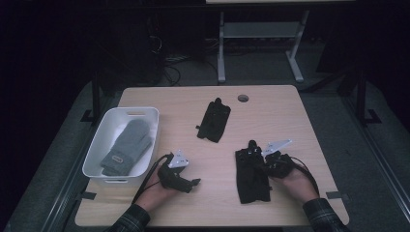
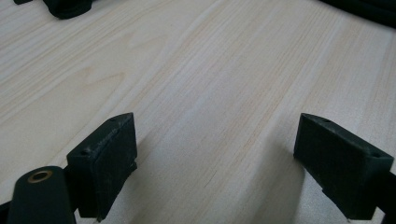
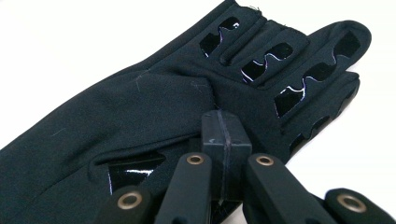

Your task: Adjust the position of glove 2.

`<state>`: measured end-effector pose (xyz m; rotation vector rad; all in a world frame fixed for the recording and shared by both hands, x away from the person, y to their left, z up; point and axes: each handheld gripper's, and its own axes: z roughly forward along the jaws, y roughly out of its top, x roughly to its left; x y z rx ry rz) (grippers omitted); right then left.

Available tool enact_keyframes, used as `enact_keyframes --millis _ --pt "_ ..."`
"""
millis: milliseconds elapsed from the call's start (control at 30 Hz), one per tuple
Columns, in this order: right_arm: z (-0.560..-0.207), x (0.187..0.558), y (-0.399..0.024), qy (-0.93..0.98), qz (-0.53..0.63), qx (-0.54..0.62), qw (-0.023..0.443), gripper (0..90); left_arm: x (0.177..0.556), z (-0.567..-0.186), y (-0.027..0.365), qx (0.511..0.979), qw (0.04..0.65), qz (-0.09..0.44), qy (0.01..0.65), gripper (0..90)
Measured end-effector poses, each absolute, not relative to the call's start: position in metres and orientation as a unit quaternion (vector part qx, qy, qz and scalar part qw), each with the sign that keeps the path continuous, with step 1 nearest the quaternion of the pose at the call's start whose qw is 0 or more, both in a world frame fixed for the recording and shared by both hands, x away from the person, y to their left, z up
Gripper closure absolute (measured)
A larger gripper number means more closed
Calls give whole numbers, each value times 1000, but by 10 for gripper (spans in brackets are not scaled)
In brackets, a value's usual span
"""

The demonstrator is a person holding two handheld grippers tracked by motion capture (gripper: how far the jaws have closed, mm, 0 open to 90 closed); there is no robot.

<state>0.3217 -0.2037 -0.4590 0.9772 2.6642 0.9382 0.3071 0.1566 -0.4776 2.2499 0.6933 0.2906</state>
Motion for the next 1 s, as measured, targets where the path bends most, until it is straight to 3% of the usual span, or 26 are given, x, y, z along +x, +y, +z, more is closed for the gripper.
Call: enact_keyframes --millis 400,633,767,1000 --pt "-452 302 -203 892 335 296 69 868 307 -478 157 879 376 114 270 123" --pt "-451 311 -236 854 366 346 131 480 307 -478 157 879 376 114 270 123" --pt "-461 319 -260 842 352 380 151 335 307 -478 157 879 375 115 270 123" --pt "-479 328 -284 826 344 415 167 167 308 -477 156 880 373 115 270 123"
